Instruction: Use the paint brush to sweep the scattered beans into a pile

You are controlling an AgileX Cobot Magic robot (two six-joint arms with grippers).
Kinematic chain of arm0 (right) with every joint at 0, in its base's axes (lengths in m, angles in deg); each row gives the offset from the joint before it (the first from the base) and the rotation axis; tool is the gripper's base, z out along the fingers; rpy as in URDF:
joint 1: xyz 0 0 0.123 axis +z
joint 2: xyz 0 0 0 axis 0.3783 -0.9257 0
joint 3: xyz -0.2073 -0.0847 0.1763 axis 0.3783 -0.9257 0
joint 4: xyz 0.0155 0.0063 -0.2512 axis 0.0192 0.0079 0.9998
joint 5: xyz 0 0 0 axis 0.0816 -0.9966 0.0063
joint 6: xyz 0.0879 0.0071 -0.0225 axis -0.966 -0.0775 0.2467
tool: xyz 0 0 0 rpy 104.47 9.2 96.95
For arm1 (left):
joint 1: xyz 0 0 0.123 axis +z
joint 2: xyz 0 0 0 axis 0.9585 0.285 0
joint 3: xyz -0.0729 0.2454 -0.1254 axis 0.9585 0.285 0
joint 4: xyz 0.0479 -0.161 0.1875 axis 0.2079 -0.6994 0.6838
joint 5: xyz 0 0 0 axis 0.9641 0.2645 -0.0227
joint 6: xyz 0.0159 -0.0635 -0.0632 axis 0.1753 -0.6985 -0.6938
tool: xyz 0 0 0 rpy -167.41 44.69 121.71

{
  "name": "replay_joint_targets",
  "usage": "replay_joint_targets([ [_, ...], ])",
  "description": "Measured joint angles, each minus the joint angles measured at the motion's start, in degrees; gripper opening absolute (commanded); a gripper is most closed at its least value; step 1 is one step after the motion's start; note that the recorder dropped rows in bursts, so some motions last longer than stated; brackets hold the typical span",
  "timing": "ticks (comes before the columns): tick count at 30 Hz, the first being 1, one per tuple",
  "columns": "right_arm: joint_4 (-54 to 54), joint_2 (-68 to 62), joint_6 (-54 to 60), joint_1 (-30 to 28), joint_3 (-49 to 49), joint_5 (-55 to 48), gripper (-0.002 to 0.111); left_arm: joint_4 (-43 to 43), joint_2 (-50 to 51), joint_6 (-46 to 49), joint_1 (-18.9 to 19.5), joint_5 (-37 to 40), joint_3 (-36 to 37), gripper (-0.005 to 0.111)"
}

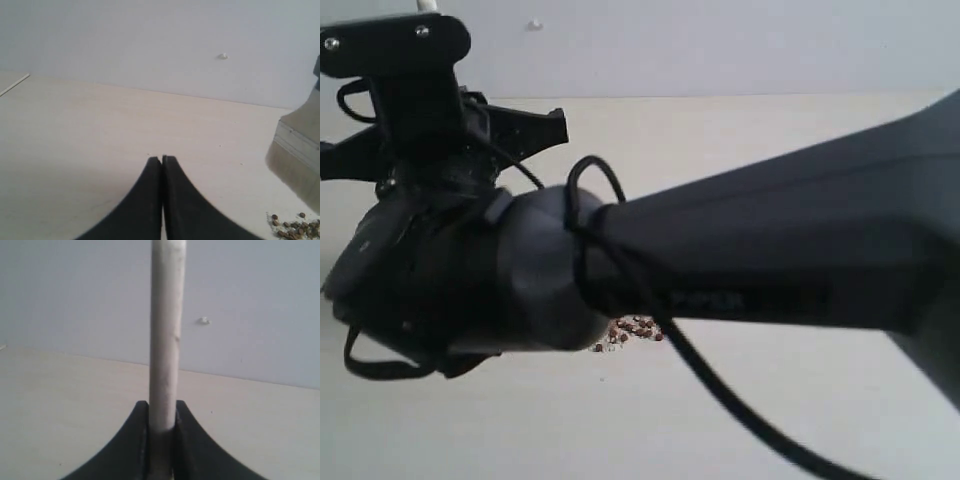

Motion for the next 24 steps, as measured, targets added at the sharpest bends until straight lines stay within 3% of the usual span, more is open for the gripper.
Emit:
replay_joint_targets([
  [24,-3.75,-12.4,-0.12,1.6,8.27,-1.66,0.0,0.0,0.0,0.0,0.0,0.0,0.0,0.0],
])
